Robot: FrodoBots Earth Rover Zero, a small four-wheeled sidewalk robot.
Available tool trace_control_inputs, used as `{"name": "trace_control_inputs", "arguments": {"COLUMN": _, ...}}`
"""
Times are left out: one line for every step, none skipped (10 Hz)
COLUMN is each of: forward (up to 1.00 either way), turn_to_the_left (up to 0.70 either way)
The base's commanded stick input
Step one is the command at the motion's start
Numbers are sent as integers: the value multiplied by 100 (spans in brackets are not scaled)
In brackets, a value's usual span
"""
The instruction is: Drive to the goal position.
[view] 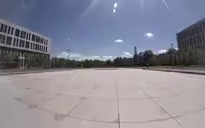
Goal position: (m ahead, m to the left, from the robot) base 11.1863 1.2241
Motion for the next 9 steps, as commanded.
{"name": "trace_control_inputs", "arguments": {"forward": 35, "turn_to_the_left": 0}}
{"name": "trace_control_inputs", "arguments": {"forward": 35, "turn_to_the_left": 0}}
{"name": "trace_control_inputs", "arguments": {"forward": 35, "turn_to_the_left": 0}}
{"name": "trace_control_inputs", "arguments": {"forward": 35, "turn_to_the_left": 0}}
{"name": "trace_control_inputs", "arguments": {"forward": 35, "turn_to_the_left": 0}}
{"name": "trace_control_inputs", "arguments": {"forward": 35, "turn_to_the_left": 0}}
{"name": "trace_control_inputs", "arguments": {"forward": 35, "turn_to_the_left": 0}}
{"name": "trace_control_inputs", "arguments": {"forward": 35, "turn_to_the_left": 0}}
{"name": "trace_control_inputs", "arguments": {"forward": 35, "turn_to_the_left": 0}}
